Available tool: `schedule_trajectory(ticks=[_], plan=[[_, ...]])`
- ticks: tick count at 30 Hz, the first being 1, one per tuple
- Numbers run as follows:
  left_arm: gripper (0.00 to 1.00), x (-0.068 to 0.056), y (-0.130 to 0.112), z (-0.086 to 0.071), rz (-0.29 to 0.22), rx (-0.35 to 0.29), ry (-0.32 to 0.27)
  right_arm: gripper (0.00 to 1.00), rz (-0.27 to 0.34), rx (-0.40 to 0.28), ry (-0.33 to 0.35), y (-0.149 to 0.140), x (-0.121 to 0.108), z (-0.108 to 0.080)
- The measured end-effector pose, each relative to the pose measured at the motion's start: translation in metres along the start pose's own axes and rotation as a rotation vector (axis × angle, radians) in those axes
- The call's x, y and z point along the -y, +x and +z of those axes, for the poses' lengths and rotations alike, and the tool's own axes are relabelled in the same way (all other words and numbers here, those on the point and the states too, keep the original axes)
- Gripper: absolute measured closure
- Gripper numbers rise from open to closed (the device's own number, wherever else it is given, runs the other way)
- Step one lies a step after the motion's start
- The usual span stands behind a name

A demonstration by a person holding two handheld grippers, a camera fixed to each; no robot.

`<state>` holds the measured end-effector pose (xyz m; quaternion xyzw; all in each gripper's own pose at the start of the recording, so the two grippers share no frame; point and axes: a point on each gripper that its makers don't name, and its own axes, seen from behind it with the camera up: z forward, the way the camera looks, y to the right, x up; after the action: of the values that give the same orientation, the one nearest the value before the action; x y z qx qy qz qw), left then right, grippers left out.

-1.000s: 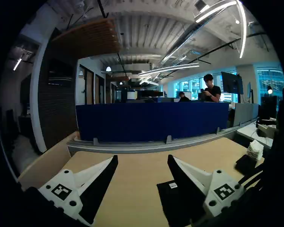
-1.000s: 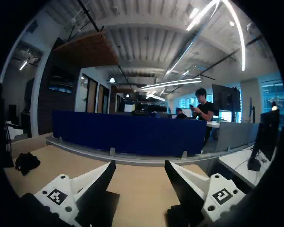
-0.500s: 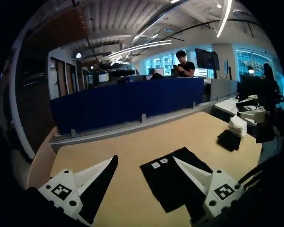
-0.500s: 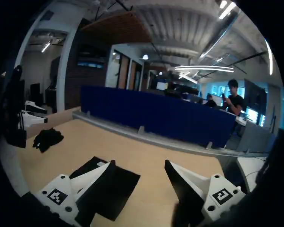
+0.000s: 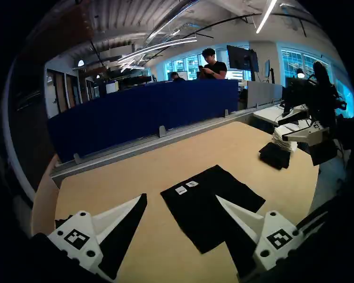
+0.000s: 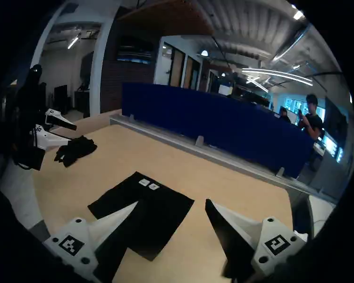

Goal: Fold towel

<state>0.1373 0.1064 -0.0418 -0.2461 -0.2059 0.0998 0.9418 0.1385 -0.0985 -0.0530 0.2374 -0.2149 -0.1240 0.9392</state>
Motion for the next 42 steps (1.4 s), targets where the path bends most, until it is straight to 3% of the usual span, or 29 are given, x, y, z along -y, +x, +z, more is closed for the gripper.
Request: schedule_trajectory(ticks=[8,24,33,42], plan=[[0.03,-0.011,-0.041,0.015,0.006,0.056,-0.023,0.00,-0.006,0.039,0.014,-0.041,0.013,0.022],[0.02,-0.046,-0.147,0.060,0.044,0.227,-0.114,0.00,-0.004,0.181,0.075,-0.144,0.037,0.066],[0.03,-0.061,-0.198,0.078,0.025,0.334,-0.163,0.00,0.004,0.297,0.107,-0.201,0.047,0.075],[0.03,-0.067,-0.228,0.085,0.015,0.399,-0.173,0.01,-0.006,0.369,0.134,-0.237,0.057,0.076]])
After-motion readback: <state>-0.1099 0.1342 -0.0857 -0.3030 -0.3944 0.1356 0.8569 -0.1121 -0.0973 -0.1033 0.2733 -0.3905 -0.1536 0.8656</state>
